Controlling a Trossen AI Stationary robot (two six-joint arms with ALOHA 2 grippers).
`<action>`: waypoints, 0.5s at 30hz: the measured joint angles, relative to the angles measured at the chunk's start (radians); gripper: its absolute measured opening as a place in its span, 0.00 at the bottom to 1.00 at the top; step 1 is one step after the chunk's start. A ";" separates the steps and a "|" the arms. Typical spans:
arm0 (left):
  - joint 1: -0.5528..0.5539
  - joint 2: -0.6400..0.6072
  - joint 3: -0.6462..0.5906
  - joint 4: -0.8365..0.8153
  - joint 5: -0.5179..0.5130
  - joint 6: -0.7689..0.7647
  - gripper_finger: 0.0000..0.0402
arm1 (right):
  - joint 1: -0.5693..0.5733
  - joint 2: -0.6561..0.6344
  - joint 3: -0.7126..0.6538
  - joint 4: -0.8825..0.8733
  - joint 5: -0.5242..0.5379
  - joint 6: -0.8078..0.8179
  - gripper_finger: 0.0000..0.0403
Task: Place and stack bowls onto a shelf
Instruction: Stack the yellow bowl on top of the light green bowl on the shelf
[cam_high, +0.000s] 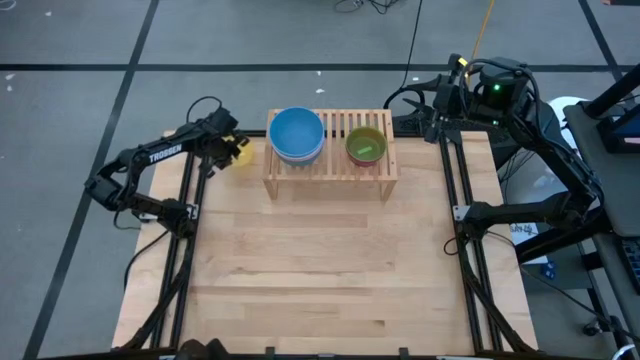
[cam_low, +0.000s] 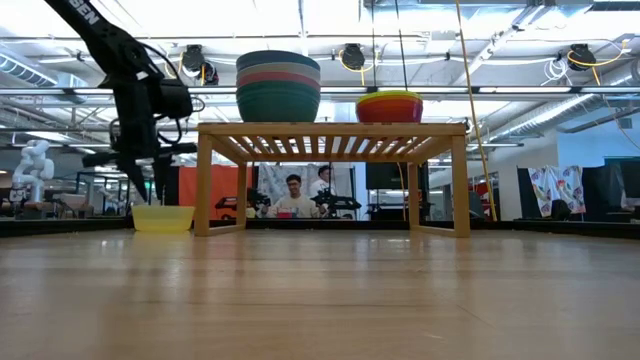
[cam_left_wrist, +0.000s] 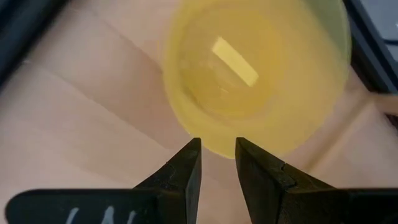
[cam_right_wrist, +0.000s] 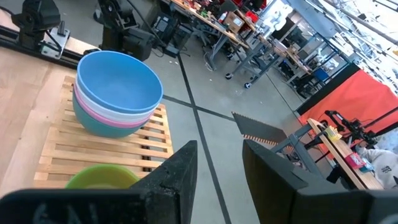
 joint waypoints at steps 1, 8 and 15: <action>0.002 0.000 0.000 -0.009 -0.009 -0.009 0.26 | 0.000 0.001 0.000 0.000 0.000 0.000 0.30; 0.018 0.026 0.000 -0.016 -0.005 -0.013 0.26 | 0.000 0.001 0.000 0.000 0.000 -0.005 0.30; 0.018 0.092 0.000 -0.014 0.016 -0.018 0.26 | 0.000 0.001 0.000 0.000 0.002 -0.008 0.30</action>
